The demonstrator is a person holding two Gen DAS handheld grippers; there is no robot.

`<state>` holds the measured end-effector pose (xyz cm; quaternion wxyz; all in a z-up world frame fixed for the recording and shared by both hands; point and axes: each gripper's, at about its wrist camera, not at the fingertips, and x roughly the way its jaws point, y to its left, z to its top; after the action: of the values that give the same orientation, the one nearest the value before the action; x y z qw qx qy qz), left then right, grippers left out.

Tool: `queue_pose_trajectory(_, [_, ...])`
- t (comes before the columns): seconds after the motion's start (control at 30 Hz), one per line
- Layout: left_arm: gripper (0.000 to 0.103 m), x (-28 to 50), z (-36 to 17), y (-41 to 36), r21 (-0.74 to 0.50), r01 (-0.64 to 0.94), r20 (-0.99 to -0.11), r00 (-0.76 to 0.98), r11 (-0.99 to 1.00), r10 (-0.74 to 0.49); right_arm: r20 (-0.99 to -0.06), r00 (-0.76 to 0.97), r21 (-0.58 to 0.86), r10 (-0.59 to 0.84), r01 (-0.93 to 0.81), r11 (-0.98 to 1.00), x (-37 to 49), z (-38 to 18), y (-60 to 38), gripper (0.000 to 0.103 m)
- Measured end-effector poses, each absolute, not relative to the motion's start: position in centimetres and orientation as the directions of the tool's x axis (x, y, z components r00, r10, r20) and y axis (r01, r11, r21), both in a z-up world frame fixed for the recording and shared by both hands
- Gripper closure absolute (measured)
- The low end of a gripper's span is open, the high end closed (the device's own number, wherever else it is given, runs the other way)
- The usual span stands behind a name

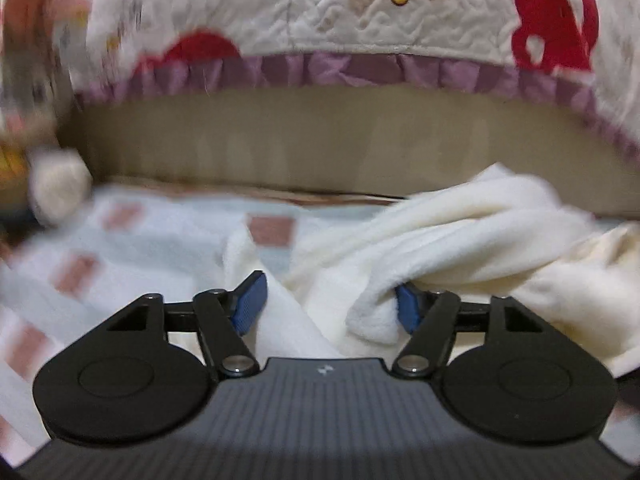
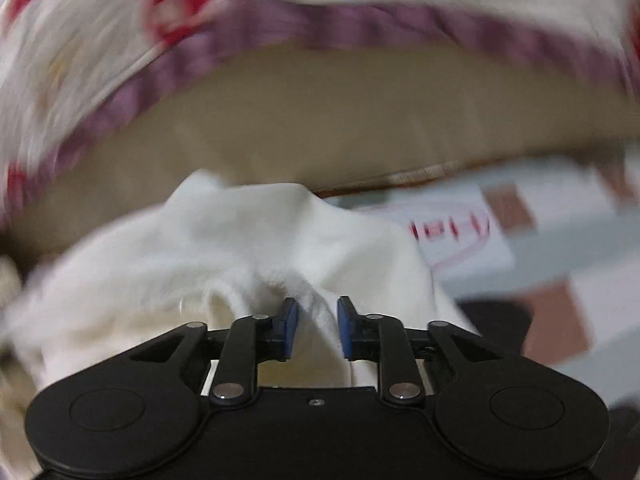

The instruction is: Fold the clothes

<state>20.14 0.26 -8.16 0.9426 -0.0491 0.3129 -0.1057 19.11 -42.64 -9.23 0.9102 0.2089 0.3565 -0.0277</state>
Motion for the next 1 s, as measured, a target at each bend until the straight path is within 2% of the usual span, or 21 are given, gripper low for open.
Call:
queue_pose_trajectory(0.03, [0.055, 20.1, -8.2, 0.9, -0.219, 0.17, -0.584, 0.766, 0.961, -0.269, -0.65, 0.755, 0.316, 0.089, 0.162, 0.935, 18.5, -9.1, -42.1, 0.051])
queue_pose_trajectory(0.07, [0.055, 20.0, -8.3, 0.9, -0.222, 0.178, -0.589, 0.759, 0.959, -0.277, -0.64, 0.764, 0.261, 0.079, 0.12, 0.958, 17.9, -9.0, -41.5, 0.047])
queue_pose_trajectory(0.13, [0.054, 19.8, -8.4, 0.2, -0.17, 0.203, -0.598, 0.757, 0.964, -0.264, -0.633, 0.765, 0.218, 0.118, 0.03, 0.975, 16.1, -9.0, -40.7, 0.046])
queue_pose_trajectory(0.23, [0.047, 19.3, -8.7, -2.3, -0.007, 0.252, -0.615, 0.762, 0.968, -0.203, -0.63, 0.762, 0.169, 0.148, -0.051, 0.984, 12.9, -9.0, -40.5, 0.043])
queue_pose_trajectory(0.3, [0.035, 18.9, -9.0, -4.3, 0.094, 0.303, -0.636, 0.751, 0.948, -0.177, -0.631, 0.764, 0.122, 0.132, -0.07, 0.99, 10.8, -9.3, -40.8, 0.043])
queue_pose_trajectory(0.33, [0.02, 18.6, -9.9, -5.6, 0.19, 0.336, -0.659, 0.74, 0.923, -0.134, -0.644, 0.756, 0.08, 0.116, -0.084, 0.993, 10.1, -9.6, -41.0, 0.042])
queue_pose_trajectory(0.37, [0.013, 18.3, -10.9, -7.1, 0.299, 0.37, -0.678, 0.731, 0.88, -0.077, -0.658, 0.747, 0.035, 0.097, -0.099, 0.994, 9.5, -9.9, -41.1, 0.042])
queue_pose_trajectory(0.4, [0.013, 18.0, -12.0, -8.5, 0.402, 0.402, -0.689, 0.724, 0.822, -0.017, -0.671, 0.737, -0.01, 0.078, -0.115, 0.993, 8.9, -10.3, -41.3, 0.041])
queue_pose_trajectory(0.47, [0.013, 17.3, -13.6, -10.6, 0.565, 0.419, -0.646, 0.761, 0.711, 0.065, -0.668, 0.741, -0.045, 0.074, -0.139, 0.989, 8.6, -10.5, -40.9, 0.041])
queue_pose_trajectory(0.5, [0.013, 17.0, -13.9, -11.2, 0.606, 0.419, -0.621, 0.781, 0.677, 0.073, -0.665, 0.743, -0.06, 0.073, -0.151, 0.987, 8.4, -10.5, -40.7, 0.041])
queue_pose_trajectory(0.6, [0.013, 17.4, -12.6, -10.9, 0.586, 0.36, -0.576, 0.816, 0.726, 0.06, -0.656, 0.752, -0.105, 0.072, -0.185, 0.977, 7.9, -10.8, -40.2, 0.041])
queue_pose_trajectory(0.63, [0.015, 17.7, -11.9, -10.3, 0.552, 0.341, -0.572, 0.819, 0.761, 0.049, -0.653, 0.754, -0.12, 0.071, -0.196, 0.973, 7.8, -10.8, -40.0, 0.041])
queue_pose_trajectory(0.7, [0.042, 18.4, -10.4, -8.7, 0.433, 0.322, -0.594, 0.804, 0.842, -0.001, -0.647, 0.76, -0.151, 0.071, -0.218, 0.964, 7.5, -11.0, -39.6, 0.04])
queue_pose_trajectory(0.73, [0.081, 18.8, -9.7, -7.6, 0.332, 0.321, -0.623, 0.781, 0.887, -0.049, -0.643, 0.762, -0.166, 0.071, -0.229, 0.959, 7.3, -11.0, -39.4, 0.033])
queue_pose_trajectory(0.77, [0.085, 19.2, -9.1, -6.5, 0.224, 0.314, -0.646, 0.757, 0.923, -0.101, -0.649, 0.758, -0.178, 0.07, -0.241, 0.954, 7.7, -11.2, -38.9, 0.025])
queue_pose_trajectory(0.83, [0.085, 19.5, -7.7, -4.7, 0.132, 0.242, -0.62, 0.777, 0.961, -0.11, -0.659, 0.75, -0.211, 0.053, -0.253, 0.944, 8.7, -11.7, -38.0, 0.019])
queue_pose_trajectory(0.93, [0.086, 18.8, -5.7, -3.1, 0.133, 0.134, -0.528, 0.848, 0.982, -0.044, -0.663, 0.748, -0.282, -0.008, -0.24, 0.929, 10.0, -13.0, -37.1, 0.019])
queue_pose_trajectory(0.97, [0.093, 18.4, -5.2, -3.0, 0.158, 0.093, -0.488, 0.873, 0.983, -0.004, -0.657, 0.753, -0.3, -0.019, -0.238, 0.924, 10.1, -13.3, -36.9, 0.019])
queue_pose_trajectory(1.0, [0.093, 18.0, -4.7, -3.0, 0.218, 0.045, -0.433, 0.9, 0.975, 0.055, -0.649, 0.76, -0.311, -0.021, -0.24, 0.92, 10.0, -13.3, -36.5, 0.019])
